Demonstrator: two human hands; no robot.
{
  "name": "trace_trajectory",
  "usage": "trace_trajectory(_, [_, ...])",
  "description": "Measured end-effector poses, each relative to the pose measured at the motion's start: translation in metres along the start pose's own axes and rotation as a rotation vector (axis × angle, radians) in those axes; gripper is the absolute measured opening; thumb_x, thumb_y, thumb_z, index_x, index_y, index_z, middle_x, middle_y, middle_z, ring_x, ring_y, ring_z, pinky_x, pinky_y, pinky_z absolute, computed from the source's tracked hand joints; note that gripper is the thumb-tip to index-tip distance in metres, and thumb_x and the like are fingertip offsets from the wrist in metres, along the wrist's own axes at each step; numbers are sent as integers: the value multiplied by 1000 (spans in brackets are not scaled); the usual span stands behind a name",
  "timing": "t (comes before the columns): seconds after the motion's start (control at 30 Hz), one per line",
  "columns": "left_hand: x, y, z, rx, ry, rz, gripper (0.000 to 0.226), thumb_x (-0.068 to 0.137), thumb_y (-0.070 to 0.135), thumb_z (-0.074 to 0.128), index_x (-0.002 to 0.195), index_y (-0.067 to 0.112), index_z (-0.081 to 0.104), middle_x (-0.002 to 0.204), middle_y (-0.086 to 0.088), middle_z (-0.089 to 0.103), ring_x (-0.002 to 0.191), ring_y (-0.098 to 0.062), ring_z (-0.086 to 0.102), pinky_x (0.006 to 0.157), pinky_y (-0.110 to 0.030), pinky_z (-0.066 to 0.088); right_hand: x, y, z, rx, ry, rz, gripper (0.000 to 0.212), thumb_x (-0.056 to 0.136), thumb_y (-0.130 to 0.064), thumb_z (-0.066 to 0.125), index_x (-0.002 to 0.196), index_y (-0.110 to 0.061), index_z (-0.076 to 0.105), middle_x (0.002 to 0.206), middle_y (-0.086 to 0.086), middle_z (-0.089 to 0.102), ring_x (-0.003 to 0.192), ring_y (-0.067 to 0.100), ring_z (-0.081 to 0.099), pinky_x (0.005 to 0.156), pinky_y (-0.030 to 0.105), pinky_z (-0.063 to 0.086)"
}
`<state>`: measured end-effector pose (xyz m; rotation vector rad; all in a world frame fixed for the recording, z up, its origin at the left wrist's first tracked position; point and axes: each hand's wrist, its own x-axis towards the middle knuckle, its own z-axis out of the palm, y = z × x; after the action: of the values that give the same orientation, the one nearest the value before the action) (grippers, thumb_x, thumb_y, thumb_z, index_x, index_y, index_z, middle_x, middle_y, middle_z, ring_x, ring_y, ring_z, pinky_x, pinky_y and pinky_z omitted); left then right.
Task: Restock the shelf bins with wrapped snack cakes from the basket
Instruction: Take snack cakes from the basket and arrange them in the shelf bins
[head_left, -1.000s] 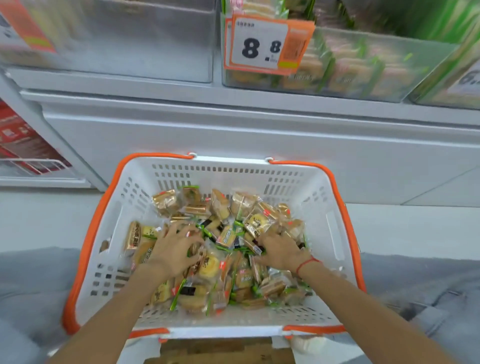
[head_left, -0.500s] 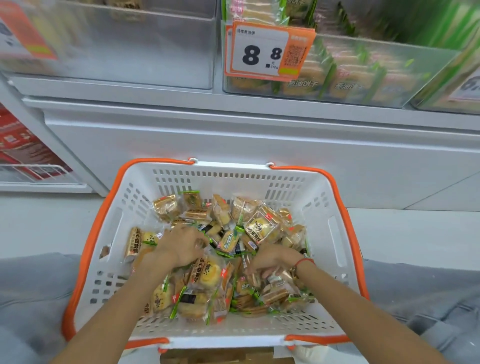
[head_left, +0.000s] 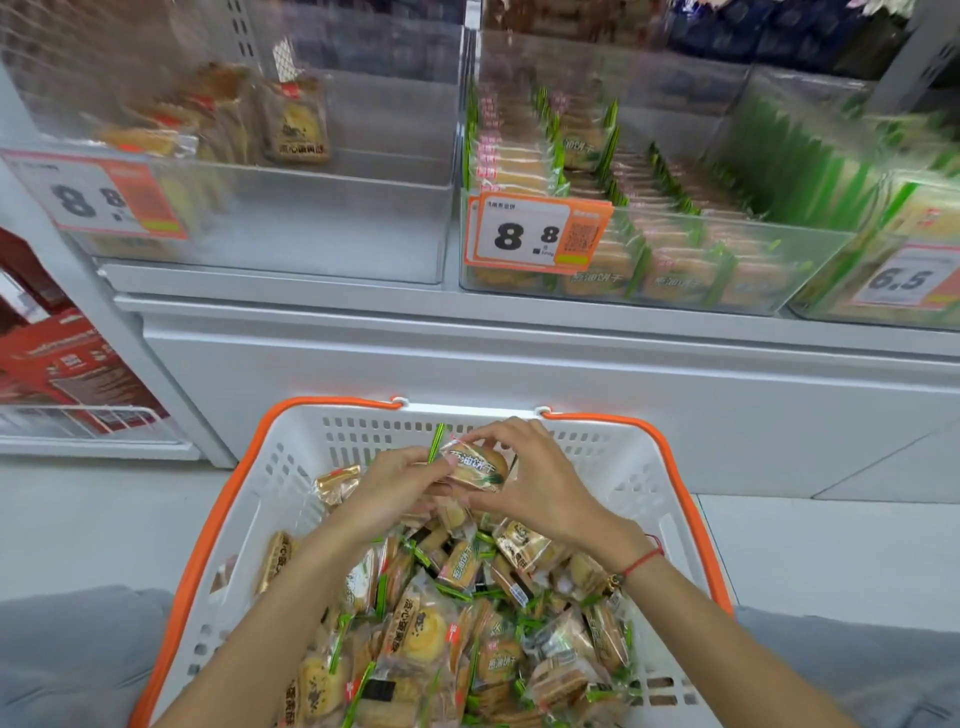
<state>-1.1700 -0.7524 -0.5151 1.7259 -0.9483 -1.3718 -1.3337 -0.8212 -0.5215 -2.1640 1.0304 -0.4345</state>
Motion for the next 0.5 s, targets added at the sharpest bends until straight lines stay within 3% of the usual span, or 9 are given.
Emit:
trace_trajectory(0.07, [-4, 1, -2, -6, -48, 32, 26, 93, 33, 59, 108, 14, 67, 95, 2, 75, 94, -12, 69, 96, -39, 51, 1, -1, -8, 92, -68, 32, 52, 76, -40, 77, 124, -31, 57, 119, -11, 56, 113, 8, 49, 96, 27, 41])
trace_trajectory(0.1, [-7, 3, -2, -23, -72, 57, 23, 93, 34, 58, 108, 19, 66, 97, 5, 74, 95, -7, 69, 96, -32, 51, 2, -3, -14, 141, -82, 59, 51, 81, -40, 73, 127, -30, 56, 122, -11, 56, 114, 7, 50, 96, 24, 41])
trace_trajectory(0.17, [-12, 9, 2, -66, -60, 120, 10, 94, 33, 56, 103, 33, 61, 92, 15, 71, 85, 11, 65, 78, -7, 48, 4, -6, -25, 160, -71, 82, 42, 88, -38, 65, 128, -28, 56, 120, -11, 58, 111, 7, 53, 90, 17, 42])
trace_trajectory(0.2, [-13, 13, 5, -87, -40, 149, 9, 93, 32, 56, 99, 38, 58, 88, 19, 69, 81, 14, 63, 69, -3, 45, 7, -8, -30, 150, -53, 64, 37, 90, -35, 64, 125, -26, 58, 115, -10, 61, 107, 10, 56, 86, 18, 44])
trace_trajectory(0.33, [-12, 37, 11, -95, 51, 329, 15, 90, 27, 61, 104, 32, 66, 98, 18, 71, 100, 1, 63, 88, -17, 46, 14, -23, -59, 139, 4, -37, 23, 89, -23, 67, 112, -25, 65, 102, -2, 68, 92, 14, 63, 81, 32, 52])
trace_trajectory(0.43, [-5, 68, 6, -64, 286, 543, 14, 88, 23, 65, 99, 31, 66, 97, 18, 68, 96, 1, 60, 86, -23, 47, 25, -42, -96, 132, 93, -97, 23, 88, -19, 68, 111, -22, 66, 97, -10, 67, 88, 3, 60, 72, 16, 48])
trace_trajectory(0.5, [-5, 95, -1, -33, 465, 685, 12, 89, 24, 63, 97, 34, 63, 96, 19, 63, 92, 1, 56, 80, -24, 45, 32, -57, -127, 120, 161, -168, 25, 86, -17, 70, 110, -23, 64, 101, -16, 65, 92, -2, 60, 77, 11, 45])
